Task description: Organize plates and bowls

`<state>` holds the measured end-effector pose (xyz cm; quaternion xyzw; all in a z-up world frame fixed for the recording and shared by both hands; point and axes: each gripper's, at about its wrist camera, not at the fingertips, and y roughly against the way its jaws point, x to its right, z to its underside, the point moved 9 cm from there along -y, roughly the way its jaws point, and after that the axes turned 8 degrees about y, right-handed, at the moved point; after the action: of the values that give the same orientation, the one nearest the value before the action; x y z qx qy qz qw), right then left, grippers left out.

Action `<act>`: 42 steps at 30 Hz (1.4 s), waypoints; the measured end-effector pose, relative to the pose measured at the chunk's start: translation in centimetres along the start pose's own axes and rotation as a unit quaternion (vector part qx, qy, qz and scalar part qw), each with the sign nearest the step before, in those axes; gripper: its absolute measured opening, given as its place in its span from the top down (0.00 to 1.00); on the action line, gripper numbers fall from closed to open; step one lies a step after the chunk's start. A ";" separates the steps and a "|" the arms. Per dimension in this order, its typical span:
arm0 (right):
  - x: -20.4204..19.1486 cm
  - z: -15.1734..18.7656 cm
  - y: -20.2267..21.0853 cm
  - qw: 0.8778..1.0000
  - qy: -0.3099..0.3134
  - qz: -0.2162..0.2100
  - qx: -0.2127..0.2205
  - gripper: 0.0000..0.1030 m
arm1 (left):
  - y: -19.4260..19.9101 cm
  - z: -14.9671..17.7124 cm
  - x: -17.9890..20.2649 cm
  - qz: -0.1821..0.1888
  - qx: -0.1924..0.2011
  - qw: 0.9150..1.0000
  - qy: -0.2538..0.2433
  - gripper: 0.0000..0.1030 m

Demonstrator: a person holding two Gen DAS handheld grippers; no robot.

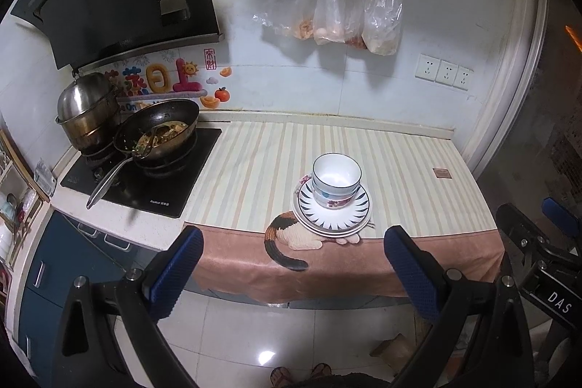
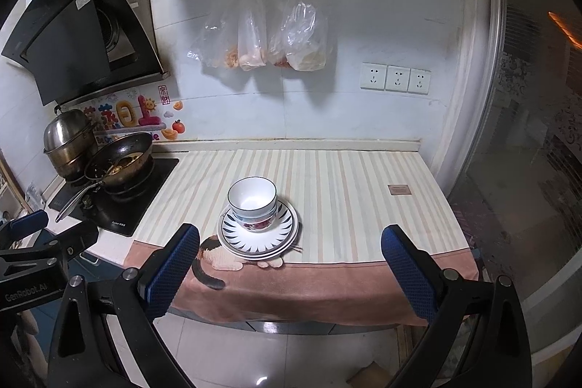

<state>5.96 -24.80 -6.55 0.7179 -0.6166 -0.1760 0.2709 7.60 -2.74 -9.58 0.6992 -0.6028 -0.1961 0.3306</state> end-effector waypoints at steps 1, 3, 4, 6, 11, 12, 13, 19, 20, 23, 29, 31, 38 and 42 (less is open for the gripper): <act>0.0 0.0 0.0 1.000 0.000 0.000 0.000 0.01 | 0.0 0.0 0.0 0.001 -0.002 1.000 0.000 0.01; 0.0 0.0 0.0 1.000 0.000 -0.001 0.000 0.01 | 0.1 0.0 0.1 0.002 -0.004 1.000 0.001 0.01; 0.0 0.0 0.0 1.000 0.000 -0.001 0.000 0.01 | 0.0 0.1 0.1 0.002 -0.005 1.000 0.002 0.01; 0.0 0.0 0.0 1.000 -0.001 -0.001 0.000 0.01 | 0.1 0.1 0.1 0.003 -0.005 1.000 0.003 0.01; 0.0 0.0 0.1 1.000 0.000 0.000 0.002 0.01 | 0.2 0.1 0.0 0.001 -0.001 1.000 0.003 0.01; 0.0 -0.1 0.1 1.000 0.001 0.001 0.003 0.01 | 0.2 0.1 0.0 0.000 0.000 1.000 0.002 0.01; 0.1 -0.1 0.1 1.000 0.000 0.002 0.005 0.01 | 0.3 0.1 0.0 0.000 0.001 1.000 0.003 0.01; 0.2 -0.2 0.1 1.000 0.001 0.001 0.004 0.01 | 0.5 0.2 0.0 0.000 0.002 1.000 0.004 0.01; 0.1 -0.2 0.2 1.000 0.001 0.002 0.004 0.01 | 0.5 0.2 0.0 0.000 0.002 1.000 0.004 0.01; 0.1 -0.2 0.2 1.000 0.001 0.002 0.005 0.01 | 0.5 0.2 0.0 0.000 0.003 1.000 0.004 0.01; 0.3 -0.2 0.1 1.000 0.001 0.002 0.005 0.01 | 0.6 0.4 0.0 0.000 0.004 1.000 0.004 0.01; 0.3 -0.3 0.1 1.000 0.002 0.001 0.005 0.01 | 0.7 0.4 0.1 -0.001 0.004 1.000 0.004 0.01; 0.3 -0.3 0.3 1.000 0.003 0.001 0.004 0.01 | 0.9 0.7 0.2 -0.001 0.002 1.000 0.003 0.01; 0.4 -0.2 0.3 1.000 0.003 0.001 0.003 0.01 | 0.9 0.8 -0.1 0.001 0.001 1.000 0.001 0.01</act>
<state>5.92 -25.17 -6.12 0.7188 -0.6171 -0.1715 0.2706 6.42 -2.89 -9.52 0.6993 -0.6032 -0.1948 0.3305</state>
